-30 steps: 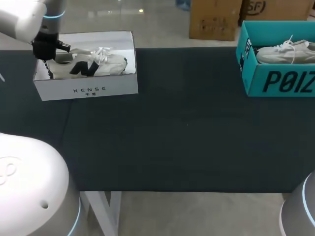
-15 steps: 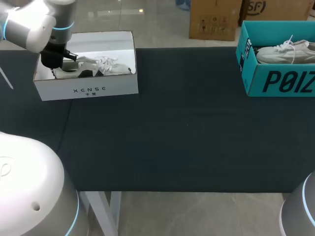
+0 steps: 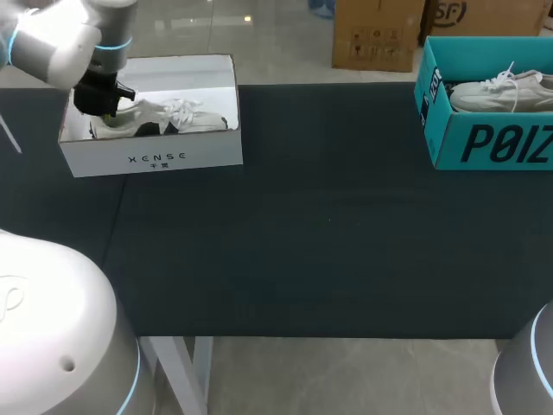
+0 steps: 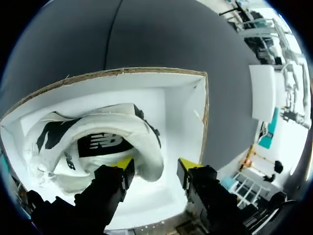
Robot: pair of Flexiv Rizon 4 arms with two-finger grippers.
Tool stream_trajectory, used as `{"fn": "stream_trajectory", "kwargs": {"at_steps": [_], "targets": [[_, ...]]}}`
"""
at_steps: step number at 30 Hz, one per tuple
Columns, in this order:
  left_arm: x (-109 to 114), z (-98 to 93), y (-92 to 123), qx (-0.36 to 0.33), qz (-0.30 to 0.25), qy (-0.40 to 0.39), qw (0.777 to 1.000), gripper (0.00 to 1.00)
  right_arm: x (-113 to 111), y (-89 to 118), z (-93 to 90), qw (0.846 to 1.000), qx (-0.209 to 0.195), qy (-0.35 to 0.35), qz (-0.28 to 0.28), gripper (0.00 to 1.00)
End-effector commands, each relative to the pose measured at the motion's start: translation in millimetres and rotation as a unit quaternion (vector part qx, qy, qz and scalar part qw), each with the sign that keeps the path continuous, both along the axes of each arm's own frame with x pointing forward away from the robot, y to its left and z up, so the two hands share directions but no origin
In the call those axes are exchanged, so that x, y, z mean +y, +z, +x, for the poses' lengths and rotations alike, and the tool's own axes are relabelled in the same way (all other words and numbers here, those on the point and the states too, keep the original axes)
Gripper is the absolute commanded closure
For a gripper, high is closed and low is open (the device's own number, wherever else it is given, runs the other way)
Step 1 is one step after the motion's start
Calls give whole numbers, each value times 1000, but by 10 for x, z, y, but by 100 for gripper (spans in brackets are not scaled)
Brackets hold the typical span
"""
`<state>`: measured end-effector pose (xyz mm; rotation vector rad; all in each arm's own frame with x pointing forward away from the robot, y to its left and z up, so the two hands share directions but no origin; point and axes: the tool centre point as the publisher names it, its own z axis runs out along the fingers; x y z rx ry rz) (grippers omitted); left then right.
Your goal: Take the shoe out of the shoebox, open the shoe tongue, remove and reinsert the insole, then place the shoe into the shoebox
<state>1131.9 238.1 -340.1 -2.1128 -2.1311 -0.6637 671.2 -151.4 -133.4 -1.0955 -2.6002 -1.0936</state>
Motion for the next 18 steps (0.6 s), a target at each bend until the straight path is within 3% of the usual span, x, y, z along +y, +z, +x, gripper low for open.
{"fn": "stream_trajectory", "kwargs": {"at_steps": [1, 7, 9, 18], "targets": [[26, -193, 418, -24, -23, 0, 999, 0, -2, -4, 7, 1000, 1, 0, -1, 0], [-64, -384, 860, -54, -53, 23, 997, 0, -2, -4, 7, 1000, 1, 0, -1, 0], [-154, -542, 966, -57, -65, 28, 996, 0, -2, -4, 7, 1000, 1, 0, -1, 0], [-576, -1133, 1083, -50, -112, 25, 992, 0, -2, -4, 7, 1000, 1, 0, -1, 0]]}}
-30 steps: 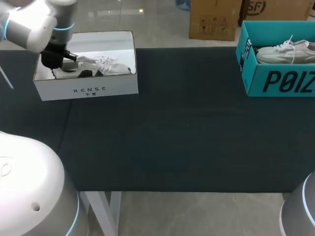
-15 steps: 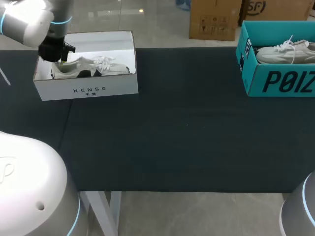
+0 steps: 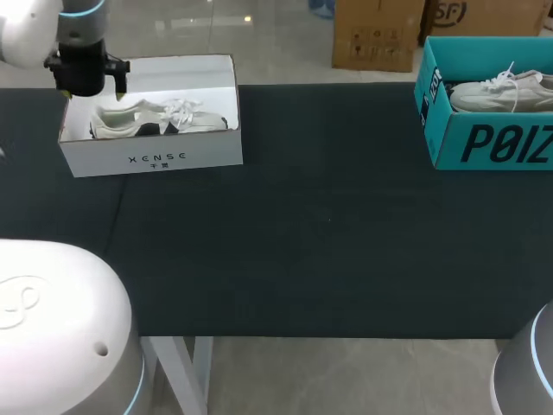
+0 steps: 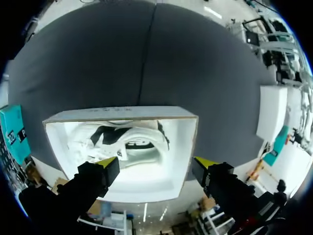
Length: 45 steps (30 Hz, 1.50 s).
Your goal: Take the shoe out of the shoebox, open the shoe tongue, remove and reinsert the insole, then place the shoe into the shoebox
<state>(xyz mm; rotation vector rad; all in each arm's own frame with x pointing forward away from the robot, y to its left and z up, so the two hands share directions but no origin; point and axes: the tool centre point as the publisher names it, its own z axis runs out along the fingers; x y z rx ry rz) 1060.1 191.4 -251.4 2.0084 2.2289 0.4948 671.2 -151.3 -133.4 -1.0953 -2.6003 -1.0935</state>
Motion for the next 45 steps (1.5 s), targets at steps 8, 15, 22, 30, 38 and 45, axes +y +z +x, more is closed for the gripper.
{"fn": "stream_trajectory", "kwargs": {"at_steps": [8, 15, 22, 30, 38, 45], "targets": [[-287, -594, 242, -4, -30, 8, 1000, 0, -2, -4, 7, 1000, 1, 0, -1, 0], [-291, -601, 257, -1, -28, 25, 999, 0, -2, -4, 7, 1000, 1, 0, -1, 0], [-291, -601, 257, -1, -28, 25, 999, 0, -2, -4, 7, 1000, 1, 0, -1, 0], [-291, -601, 257, -1, -28, 25, 999, 0, -2, -4, 7, 1000, 1, 0, -1, 0], [-291, -601, 257, -1, -28, 25, 999, 0, -2, -4, 7, 1000, 1, 0, -1, 0], [-291, -601, 257, -1, -28, 25, 999, 0, -243, 59, 484, 997, -7, -24, -79, 0]]}}
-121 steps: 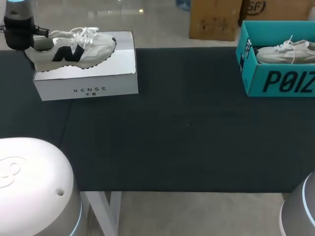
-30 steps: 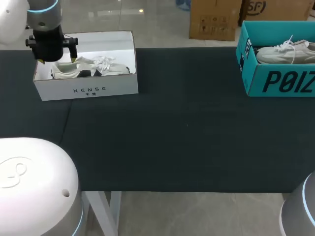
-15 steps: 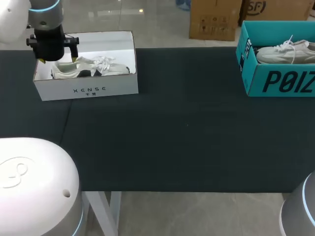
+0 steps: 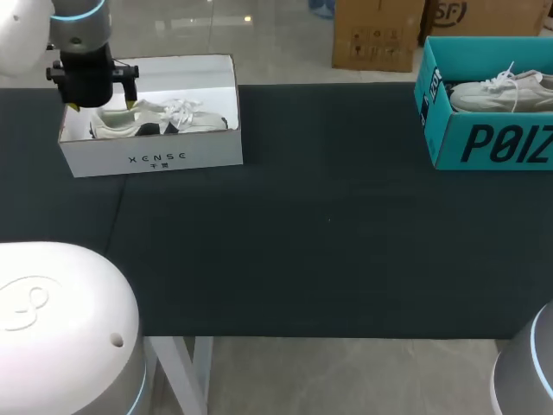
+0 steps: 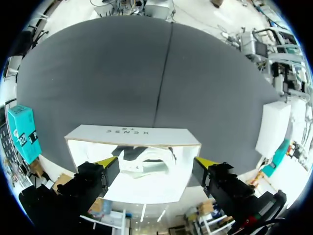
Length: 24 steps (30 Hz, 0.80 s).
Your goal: Take the shoe out of the shoebox, open the shoe tongue, remove and reinsert the insole, then place the shoe into the shoebox
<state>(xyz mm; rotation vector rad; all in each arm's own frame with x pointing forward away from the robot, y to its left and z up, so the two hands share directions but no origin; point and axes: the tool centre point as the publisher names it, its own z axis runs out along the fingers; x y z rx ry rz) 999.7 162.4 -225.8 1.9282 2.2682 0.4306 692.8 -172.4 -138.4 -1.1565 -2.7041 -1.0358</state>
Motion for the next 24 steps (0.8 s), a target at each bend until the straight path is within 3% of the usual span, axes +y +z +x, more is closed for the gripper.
{"fn": "stream_trajectory", "kwargs": {"at_steps": [1, 6, 11, 17, 24], "targets": [[-1, 4, 1, 0, 1, 0, 1000, 0, -57, 120, 343, 999, 21, -19, -46, 0], [-1, 4, 1, 0, 1, 0, 1000, 0, -214, 107, 751, 987, 40, -108, -110, 0], [-1, 4, 1, 0, 1, 0, 1000, 0, -382, -40, 1235, 956, 49, -207, -200, 0], [-1, 4, 1, 0, 1, 0, 1000, 0, -520, -135, 1685, 925, 65, -287, -241, 0], [-1, 4, 1, 0, 1, 0, 1000, 0, -520, -135, 1685, 925, 65, -287, -241, 0]]}}
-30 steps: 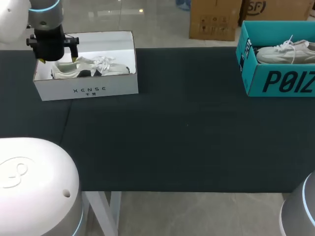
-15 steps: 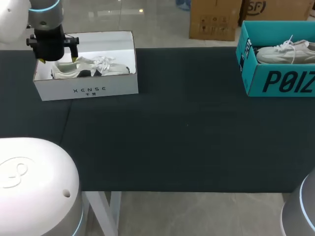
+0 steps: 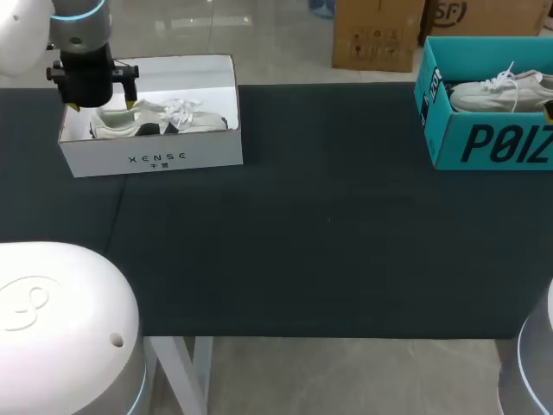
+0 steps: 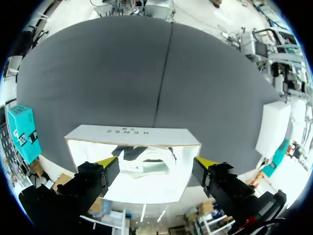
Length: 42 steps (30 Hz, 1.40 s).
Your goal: Take the shoe out of the shoebox, open the shoe tongue, remove and reinsert the insole, then place the shoe into the shoebox
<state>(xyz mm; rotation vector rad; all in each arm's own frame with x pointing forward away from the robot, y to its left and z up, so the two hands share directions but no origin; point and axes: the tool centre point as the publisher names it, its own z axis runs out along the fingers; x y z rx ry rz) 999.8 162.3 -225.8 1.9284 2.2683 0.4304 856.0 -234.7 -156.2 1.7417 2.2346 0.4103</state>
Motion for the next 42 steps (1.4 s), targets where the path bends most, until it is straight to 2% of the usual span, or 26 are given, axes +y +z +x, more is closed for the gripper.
{"fn": "stream_trajectory", "kwargs": {"at_steps": [1, 12, 15, 17, 19, 20, 27, 33, 42], "targets": [[0, 3, 1, 0, 1, 0, 1000, 0, 103, 43, 53, 998, 57, -16, -35, 0], [0, 3, 1, 0, 1, 0, 1000, 0, 103, 43, 53, 998, 57, -16, -35, 0], [0, 3, 1, 0, 1, 0, 1000, 0, 37, -63, 390, 995, 79, -47, -39, 0], [0, 3, 1, 0, 1, 0, 1000, 0, -4, -104, 588, 992, 77, -89, -46, 0], [0, 3, 1, 0, 1, 0, 1000, 0, -50, -161, 791, 990, 88, -106, -34, 0], [0, 3, 1, 0, 1, 0, 1000, 0, -70, -183, 880, 989, 81, -117, -32, 0], [0, 3, 1, 0, 1, 0, 1000, 0, -233, -505, 1499, 983, 107, -148, -16, 0], [0, 3, 1, 0, 1, 0, 1000, 0, -502, -702, 1881, 978, 119, -169, -13, 0], [0, 3, 1, 0, 1, 0, 1000, 0, -832, -859, 2313, 977, 129, -169, -22, 0]]}}
